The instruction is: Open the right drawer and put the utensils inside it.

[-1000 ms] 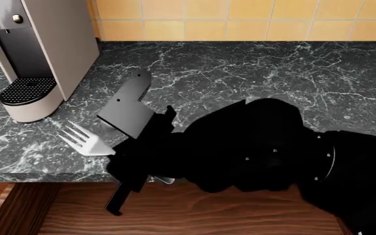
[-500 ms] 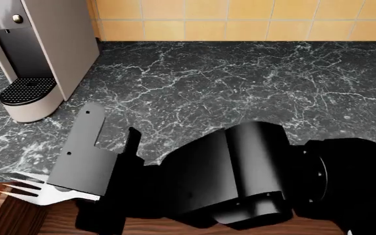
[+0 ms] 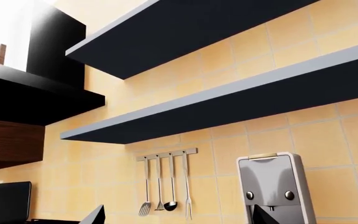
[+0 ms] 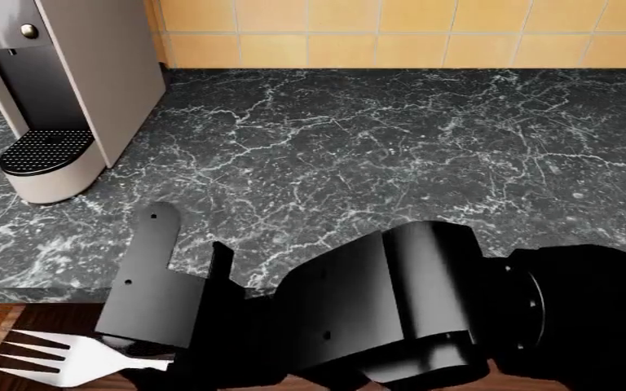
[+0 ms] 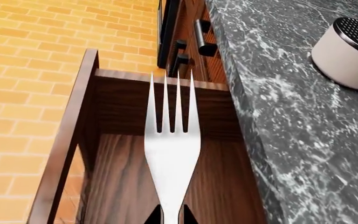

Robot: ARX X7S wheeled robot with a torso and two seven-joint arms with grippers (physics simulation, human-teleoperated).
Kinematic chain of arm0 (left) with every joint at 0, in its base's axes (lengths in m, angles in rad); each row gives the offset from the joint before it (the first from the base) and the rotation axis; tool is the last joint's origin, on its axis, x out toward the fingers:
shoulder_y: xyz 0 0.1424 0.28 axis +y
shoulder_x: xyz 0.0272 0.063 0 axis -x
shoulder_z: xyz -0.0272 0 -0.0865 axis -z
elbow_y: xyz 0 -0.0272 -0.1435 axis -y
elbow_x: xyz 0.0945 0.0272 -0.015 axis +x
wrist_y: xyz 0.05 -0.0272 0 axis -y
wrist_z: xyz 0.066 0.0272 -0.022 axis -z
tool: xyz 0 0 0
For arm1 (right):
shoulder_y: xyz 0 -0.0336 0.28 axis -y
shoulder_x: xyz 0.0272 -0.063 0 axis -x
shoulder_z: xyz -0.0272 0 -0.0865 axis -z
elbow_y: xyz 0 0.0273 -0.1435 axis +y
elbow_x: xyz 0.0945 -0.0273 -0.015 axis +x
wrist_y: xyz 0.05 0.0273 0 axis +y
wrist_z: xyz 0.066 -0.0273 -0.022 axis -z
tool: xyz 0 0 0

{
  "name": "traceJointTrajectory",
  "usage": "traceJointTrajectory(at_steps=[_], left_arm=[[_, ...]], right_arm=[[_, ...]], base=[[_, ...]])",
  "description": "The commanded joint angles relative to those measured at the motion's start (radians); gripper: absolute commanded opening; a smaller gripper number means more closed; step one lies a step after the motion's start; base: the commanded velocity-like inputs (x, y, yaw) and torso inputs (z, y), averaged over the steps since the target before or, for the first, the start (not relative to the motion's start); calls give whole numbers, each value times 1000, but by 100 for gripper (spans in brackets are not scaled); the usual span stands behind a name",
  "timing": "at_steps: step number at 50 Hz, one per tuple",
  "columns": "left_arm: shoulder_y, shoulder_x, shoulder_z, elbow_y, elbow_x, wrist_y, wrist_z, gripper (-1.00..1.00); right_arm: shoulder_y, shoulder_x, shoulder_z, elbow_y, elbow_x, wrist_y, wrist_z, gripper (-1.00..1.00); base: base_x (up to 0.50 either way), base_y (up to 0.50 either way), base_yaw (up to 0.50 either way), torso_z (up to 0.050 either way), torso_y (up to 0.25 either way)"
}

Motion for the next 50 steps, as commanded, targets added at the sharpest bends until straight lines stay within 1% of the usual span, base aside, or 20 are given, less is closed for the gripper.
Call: traceJointTrajectory(at_steps=[1,11,26,50], left_arm=[[0,-1,8,0,6,2,-3,100],[0,8,-1,0,0,2,6,100],[0,0,10,0,8,4,-3,100],[0,8,-2,0,-2,3,4,100]], right_arm=[[-22,18,-2,24,6,-10,-39,-100],[-24,9,-23,28,-11,-5,-36,-100],[-49,-2,-75,37,-37,9,-52,-100],[-43,-1,-77,38,-37,10,-39,-100]], base=[[0,0,0,0,0],[0,0,0,0,0],[0,0,0,0,0],[0,0,0,0,0]])
